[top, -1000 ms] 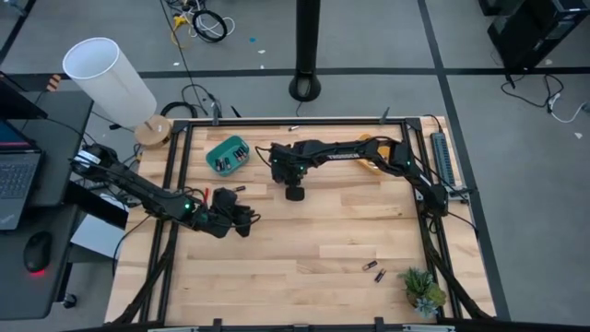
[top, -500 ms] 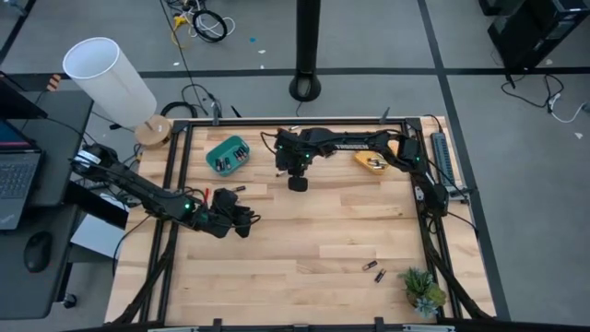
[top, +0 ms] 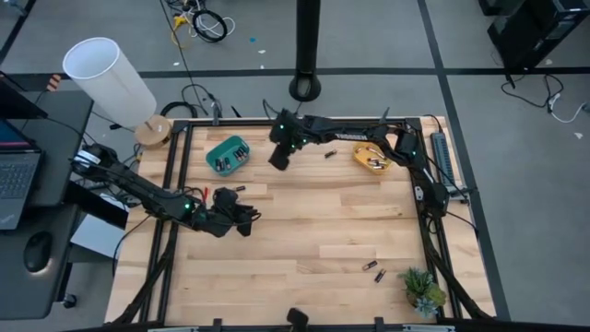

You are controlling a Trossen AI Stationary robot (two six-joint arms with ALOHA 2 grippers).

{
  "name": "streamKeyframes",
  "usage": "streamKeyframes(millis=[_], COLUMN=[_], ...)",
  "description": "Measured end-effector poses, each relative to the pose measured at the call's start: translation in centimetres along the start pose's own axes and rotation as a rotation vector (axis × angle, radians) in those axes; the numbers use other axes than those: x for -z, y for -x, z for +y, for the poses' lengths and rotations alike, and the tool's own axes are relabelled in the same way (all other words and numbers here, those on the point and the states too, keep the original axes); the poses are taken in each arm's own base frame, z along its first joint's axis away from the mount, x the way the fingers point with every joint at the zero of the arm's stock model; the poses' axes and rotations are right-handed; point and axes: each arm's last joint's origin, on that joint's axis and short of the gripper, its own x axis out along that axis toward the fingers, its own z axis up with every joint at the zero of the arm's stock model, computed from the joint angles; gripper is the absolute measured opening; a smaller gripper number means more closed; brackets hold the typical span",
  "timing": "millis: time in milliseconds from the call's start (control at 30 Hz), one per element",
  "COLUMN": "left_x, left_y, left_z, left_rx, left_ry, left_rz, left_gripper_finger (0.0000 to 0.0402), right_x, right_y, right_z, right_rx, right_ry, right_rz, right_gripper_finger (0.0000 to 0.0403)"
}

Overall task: Sort batteries
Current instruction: Put the silver battery into the yellow bin

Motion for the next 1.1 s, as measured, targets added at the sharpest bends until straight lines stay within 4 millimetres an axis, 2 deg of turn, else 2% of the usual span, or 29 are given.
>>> streamKeyframes(millis=[67,167,300,367,467,600,700,800,867,1100], left_x=[-0.3,-1.7,-5.2,-7.7,-11.1,-15.4,-17.7,-19.6,-21.1,-26.4], left_y=[0.0,-0.1,-0.7,-1.3,-2.2,-3.5,-4.7,-6.1,-7.2,-11.4], left_z=[-0.2,-0.7,-1.5,-1.6,0.1,3.4,6.6,9.4,10.6,12.2], left_rx=[0.017,0.03,-0.027,-0.083,-0.218,-0.256,-0.277,-0.287,-0.298,-0.381], left_ry=[0.033,0.125,0.102,0.057,-0.004,-0.037,-0.017,0.017,0.016,-0.112], left_rz=[-0.013,-0.051,-0.094,-0.087,-0.064,-0.048,-0.005,0.047,0.073,0.239], left_gripper_finger=[0.0124,0.0124,0.0115,0.0107,0.0095,0.0085,0.0084,0.0083,0.0083,0.0092], right_x=[0.3,0.1,-2.0,-2.9,-3.6,-4.2,-4.1,-3.9,-3.8,-3.7], right_y=[-0.1,0.5,4.8,7.2,10.9,16.7,19.2,20.7,21.6,22.0], right_z=[-1.0,-1.8,-0.6,0.1,0.9,1.2,1.3,1.9,2.4,3.7], right_rx=[-0.064,-0.127,-0.201,-0.208,-0.152,-0.048,-0.028,-0.034,-0.039,-0.059], right_ry=[-0.077,-0.118,-0.101,-0.082,-0.047,0.03,0.057,0.065,0.073,0.087], right_rz=[0.028,0.034,-0.049,-0.088,-0.128,-0.196,-0.209,-0.213,-0.223,-0.232], right_gripper_finger=[0.0008,0.0012,0.0027,0.0027,0.0018,0.0007,0.0008,0.0018,0.0025,0.0021])
